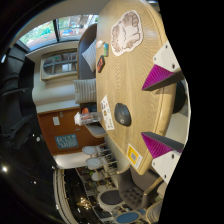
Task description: Arrange mouse
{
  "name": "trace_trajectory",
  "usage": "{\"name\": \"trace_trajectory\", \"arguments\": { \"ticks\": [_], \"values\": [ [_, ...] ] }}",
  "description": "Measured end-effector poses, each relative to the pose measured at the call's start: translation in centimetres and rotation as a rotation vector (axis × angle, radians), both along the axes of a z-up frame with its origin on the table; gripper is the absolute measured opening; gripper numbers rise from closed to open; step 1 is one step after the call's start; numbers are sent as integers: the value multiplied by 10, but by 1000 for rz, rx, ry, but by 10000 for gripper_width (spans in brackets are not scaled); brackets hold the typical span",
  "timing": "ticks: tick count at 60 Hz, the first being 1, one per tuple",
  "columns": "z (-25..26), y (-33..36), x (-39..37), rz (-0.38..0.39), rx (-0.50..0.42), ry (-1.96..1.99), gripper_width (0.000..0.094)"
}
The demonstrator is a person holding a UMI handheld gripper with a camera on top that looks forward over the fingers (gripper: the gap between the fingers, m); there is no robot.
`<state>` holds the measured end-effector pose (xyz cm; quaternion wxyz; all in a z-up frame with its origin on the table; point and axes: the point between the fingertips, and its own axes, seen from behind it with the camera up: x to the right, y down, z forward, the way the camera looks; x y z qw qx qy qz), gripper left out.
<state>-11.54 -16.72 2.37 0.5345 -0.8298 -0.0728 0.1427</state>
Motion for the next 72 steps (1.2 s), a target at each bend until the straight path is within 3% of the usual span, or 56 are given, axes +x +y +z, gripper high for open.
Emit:
{"name": "trace_trajectory", "arguments": {
  "ticks": [7, 20, 33, 38, 42, 45, 51, 60, 67, 72],
  "values": [
    [-8, 35, -30, 26, -37, -21, 849],
    [-9, 110, -69, 8, -98, -8, 847],
    [-31, 184, -78, -77, -189, -65, 822],
    [-35, 204, -91, -60, -201, -87, 744],
    [-39, 213, -97, -46, -200, -123, 561],
    [-38, 217, -102, -38, -203, -136, 511],
    [-35, 218, -108, 1, -167, -168, 389],
    [-18, 205, -114, 96, -107, -174, 360],
    [62, 198, -64, 48, 62, -169, 360],
    [119, 196, 11, -38, 145, -171, 359]
  ]
}}
